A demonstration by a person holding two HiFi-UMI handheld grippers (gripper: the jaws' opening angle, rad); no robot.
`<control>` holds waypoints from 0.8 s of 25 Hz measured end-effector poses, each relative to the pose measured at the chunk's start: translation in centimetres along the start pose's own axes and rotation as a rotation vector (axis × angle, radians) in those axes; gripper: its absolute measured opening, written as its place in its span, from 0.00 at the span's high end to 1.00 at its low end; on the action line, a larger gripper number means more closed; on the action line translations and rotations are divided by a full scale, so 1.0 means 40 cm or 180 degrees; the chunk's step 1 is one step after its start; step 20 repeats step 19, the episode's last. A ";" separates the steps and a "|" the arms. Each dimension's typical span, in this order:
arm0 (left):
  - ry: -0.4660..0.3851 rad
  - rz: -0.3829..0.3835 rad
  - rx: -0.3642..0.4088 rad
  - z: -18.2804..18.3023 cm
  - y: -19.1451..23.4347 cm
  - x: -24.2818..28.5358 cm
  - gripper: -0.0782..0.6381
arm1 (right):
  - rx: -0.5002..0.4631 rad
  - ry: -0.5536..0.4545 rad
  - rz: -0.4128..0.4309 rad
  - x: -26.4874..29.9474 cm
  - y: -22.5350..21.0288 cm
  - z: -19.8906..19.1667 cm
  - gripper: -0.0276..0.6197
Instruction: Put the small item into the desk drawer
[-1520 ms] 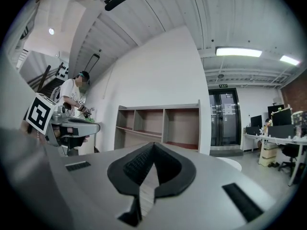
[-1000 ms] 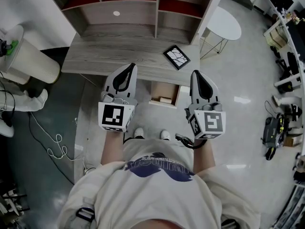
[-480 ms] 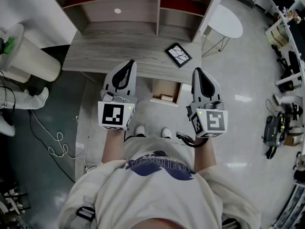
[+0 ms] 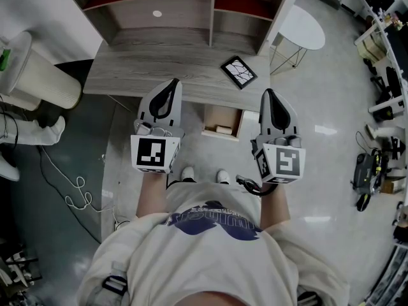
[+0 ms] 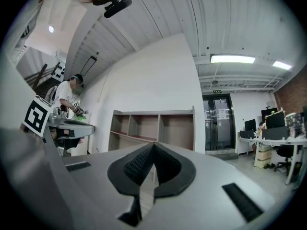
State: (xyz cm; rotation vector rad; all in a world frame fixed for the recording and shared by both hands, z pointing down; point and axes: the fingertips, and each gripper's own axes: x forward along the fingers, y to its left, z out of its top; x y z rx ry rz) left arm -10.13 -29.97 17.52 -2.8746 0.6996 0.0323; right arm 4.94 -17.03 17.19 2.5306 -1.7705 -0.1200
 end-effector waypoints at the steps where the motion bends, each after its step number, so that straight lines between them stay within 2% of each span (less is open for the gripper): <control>1: 0.0003 0.0000 0.0004 -0.001 -0.001 0.001 0.88 | -0.0006 -0.0011 0.0017 0.001 0.000 0.002 0.96; 20: 0.0077 -0.0015 0.0011 -0.023 0.006 0.000 0.88 | -0.0142 0.0018 0.0111 0.009 0.002 0.004 0.96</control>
